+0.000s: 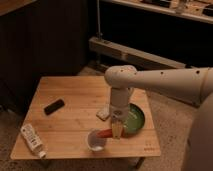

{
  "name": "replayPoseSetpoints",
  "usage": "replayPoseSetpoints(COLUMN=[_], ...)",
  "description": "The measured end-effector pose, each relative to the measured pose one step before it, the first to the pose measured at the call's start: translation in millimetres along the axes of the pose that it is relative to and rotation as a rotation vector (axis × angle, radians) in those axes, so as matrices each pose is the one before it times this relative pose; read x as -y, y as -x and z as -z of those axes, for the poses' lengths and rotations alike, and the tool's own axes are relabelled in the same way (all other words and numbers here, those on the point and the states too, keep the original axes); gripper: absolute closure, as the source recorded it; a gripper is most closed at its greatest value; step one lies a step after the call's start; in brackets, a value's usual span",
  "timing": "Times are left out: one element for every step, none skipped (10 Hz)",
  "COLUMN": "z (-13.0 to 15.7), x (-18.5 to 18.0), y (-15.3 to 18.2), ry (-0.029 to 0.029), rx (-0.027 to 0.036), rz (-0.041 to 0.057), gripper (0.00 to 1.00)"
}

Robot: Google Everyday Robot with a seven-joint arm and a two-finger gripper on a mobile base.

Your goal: Place the pepper in the ceramic cup

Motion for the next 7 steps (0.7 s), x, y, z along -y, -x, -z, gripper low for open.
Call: replayPoseSetpoints(z=[-2.05, -1.99, -1.6, -2.22, -2.3, -1.47, -0.68], x=[-2.67, -1.13, -0.17, 0.66, -0.63, -0.58, -0.08], y=[1.16, -2.7, -3.59, -5.35, -2.27, -1.47, -2.18], ry=[-0.00476, -0.00485, -0.00342, -0.00495, -0.00582, -0.00301, -0.00155], rx=[0.00398, 0.00917, 0.01003, 0.01267, 0.01069, 0.00779, 0.00472], rz=[0.00813, 0.01094, 0.01045, 0.0151, 0.00327, -0.00196, 0.00185], gripper=[1.0, 1.0, 1.0, 1.0, 1.0, 1.0, 1.0])
